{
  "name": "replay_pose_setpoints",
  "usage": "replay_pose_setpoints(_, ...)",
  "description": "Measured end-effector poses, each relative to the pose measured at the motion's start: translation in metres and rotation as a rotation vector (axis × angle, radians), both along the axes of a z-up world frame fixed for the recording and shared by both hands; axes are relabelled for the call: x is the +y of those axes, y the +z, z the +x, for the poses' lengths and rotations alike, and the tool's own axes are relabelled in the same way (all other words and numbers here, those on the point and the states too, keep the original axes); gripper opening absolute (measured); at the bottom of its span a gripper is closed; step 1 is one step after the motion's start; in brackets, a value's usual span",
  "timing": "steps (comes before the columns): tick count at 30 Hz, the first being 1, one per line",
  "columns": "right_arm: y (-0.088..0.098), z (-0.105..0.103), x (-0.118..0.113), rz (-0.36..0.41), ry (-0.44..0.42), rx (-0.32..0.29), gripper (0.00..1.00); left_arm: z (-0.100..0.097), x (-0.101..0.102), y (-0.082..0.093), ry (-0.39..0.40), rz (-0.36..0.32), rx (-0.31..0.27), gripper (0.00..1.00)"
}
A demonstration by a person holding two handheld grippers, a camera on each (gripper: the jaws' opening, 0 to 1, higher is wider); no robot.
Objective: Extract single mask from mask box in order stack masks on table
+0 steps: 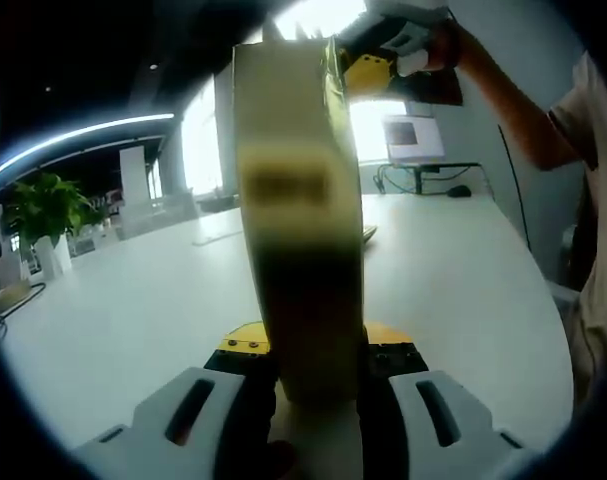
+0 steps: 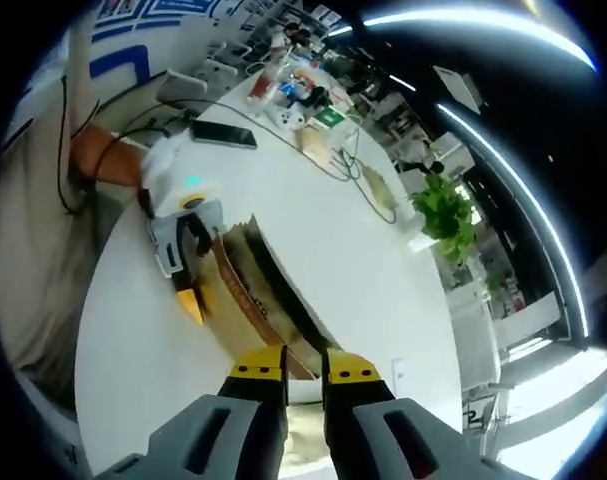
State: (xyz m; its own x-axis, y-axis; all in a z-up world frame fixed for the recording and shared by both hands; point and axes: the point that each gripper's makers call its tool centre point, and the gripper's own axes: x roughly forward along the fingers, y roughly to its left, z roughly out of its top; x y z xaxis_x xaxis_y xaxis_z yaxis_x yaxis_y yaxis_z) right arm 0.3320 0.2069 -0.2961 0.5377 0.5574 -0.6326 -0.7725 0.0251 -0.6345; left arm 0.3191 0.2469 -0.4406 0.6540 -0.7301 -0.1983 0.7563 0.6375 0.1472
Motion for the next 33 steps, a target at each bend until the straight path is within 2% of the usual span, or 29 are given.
replay_pose_setpoints(4, -0.0016, 0.0013, 0.0004, -0.046, 0.011, 0.036, 0.08, 0.0001, 0.0002, 0.0001, -0.001, 0.000, 0.000, 0.21)
replay_pose_setpoints(14, -0.0004, 0.0003, -0.0072, -0.049, -0.002, 0.029, 0.07, -0.0010, -0.0007, 0.0005, -0.002, -0.001, 0.002, 0.21)
replay_pose_setpoints(16, 0.0020, 0.0014, -0.0066, -0.047, -0.002, 0.006, 0.07, -0.0013, -0.0011, 0.0006, -0.002, -0.001, 0.001, 0.21)
replay_pose_setpoints(21, -0.0027, -0.0026, -0.0041, -0.068, 0.018, 0.021, 0.07, -0.0016, -0.0014, 0.0005, -0.001, 0.000, 0.001, 0.21)
replay_pose_setpoints(33, -0.0050, -0.0008, -0.0022, -0.097, 0.035, 0.012, 0.07, -0.0014, -0.0013, -0.0001, -0.001, 0.000, 0.002, 0.21)
